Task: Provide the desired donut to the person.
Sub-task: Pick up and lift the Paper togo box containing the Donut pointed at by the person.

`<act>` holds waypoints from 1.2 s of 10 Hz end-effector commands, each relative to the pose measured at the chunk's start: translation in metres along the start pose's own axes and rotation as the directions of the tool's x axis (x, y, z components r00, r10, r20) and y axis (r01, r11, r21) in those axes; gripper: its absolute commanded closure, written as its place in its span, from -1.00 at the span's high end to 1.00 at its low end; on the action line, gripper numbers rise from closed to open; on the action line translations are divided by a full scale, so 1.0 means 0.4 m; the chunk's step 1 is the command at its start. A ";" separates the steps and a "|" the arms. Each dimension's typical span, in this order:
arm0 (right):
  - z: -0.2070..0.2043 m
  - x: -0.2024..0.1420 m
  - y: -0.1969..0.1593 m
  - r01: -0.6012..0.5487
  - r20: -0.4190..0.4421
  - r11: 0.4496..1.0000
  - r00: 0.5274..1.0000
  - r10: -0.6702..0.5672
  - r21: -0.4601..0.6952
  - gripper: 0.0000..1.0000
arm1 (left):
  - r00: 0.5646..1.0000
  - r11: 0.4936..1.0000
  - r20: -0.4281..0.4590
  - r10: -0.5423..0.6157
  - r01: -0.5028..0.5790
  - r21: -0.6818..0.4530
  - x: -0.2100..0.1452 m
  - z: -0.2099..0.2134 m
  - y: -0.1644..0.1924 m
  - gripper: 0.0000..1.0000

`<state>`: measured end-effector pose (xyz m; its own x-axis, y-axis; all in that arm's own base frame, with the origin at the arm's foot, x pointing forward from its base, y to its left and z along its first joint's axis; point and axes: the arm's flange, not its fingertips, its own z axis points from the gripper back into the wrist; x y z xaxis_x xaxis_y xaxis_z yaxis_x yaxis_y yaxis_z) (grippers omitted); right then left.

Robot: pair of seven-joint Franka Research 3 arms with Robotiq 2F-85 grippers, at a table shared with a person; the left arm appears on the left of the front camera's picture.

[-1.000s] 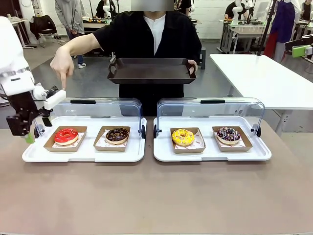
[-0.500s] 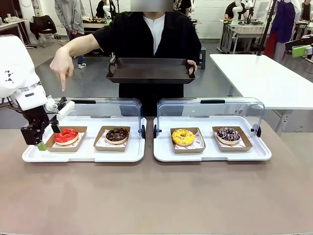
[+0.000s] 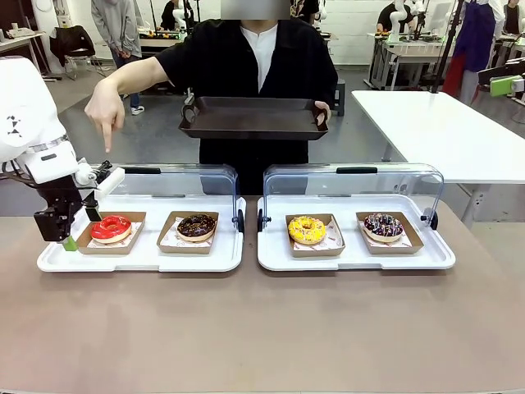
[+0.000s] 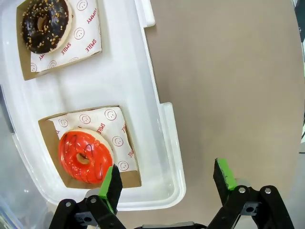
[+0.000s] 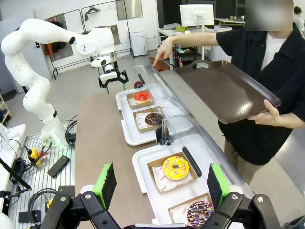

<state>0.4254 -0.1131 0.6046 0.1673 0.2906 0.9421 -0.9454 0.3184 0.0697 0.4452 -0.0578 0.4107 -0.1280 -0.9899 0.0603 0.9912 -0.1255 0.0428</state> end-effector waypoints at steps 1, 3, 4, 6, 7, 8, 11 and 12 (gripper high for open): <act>-0.004 0.003 -0.003 -0.002 0.017 1.000 1.000 0.002 0.002 1.00 | 1.000 1.000 0.000 0.000 0.000 0.000 0.000 0.000 0.000 1.00; -0.004 0.003 -0.003 -0.002 0.017 1.000 1.000 0.002 0.002 1.00 | 0.995 0.996 0.039 -0.086 0.085 0.037 -0.007 -0.037 0.025 1.00; -0.004 0.003 -0.003 -0.002 0.017 1.000 1.000 0.002 0.002 1.00 | 0.991 0.992 0.064 -0.116 0.111 0.067 -0.017 -0.049 0.035 1.00; -0.004 0.003 -0.003 -0.002 0.017 1.000 1.000 0.002 0.002 1.00 | 0.991 0.991 0.065 -0.119 0.115 0.066 -0.034 -0.069 0.049 1.00; -0.004 0.003 -0.003 -0.002 0.017 1.000 1.000 0.002 0.002 1.00 | 0.991 0.992 0.066 -0.116 0.112 0.062 -0.044 -0.076 0.054 1.00; -0.004 0.003 -0.003 -0.002 0.017 1.000 1.000 0.002 0.002 1.00 | 0.991 0.992 0.072 -0.115 0.111 0.054 -0.053 -0.085 0.061 1.00; -0.004 0.003 -0.003 -0.002 0.017 1.000 1.000 0.002 0.002 1.00 | 0.988 0.993 0.101 -0.117 0.115 0.026 -0.054 -0.114 0.081 1.00; -0.004 0.003 -0.003 -0.002 0.017 1.000 1.000 0.002 0.002 1.00 | 0.989 0.993 0.092 -0.116 0.115 0.018 -0.047 -0.122 0.088 1.00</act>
<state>0.4254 -0.1133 0.6045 0.1675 0.2906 0.9421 -0.9453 0.3188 0.0698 0.4763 -0.0480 0.3635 -0.2108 -0.9695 0.1248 0.9768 -0.2041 0.0644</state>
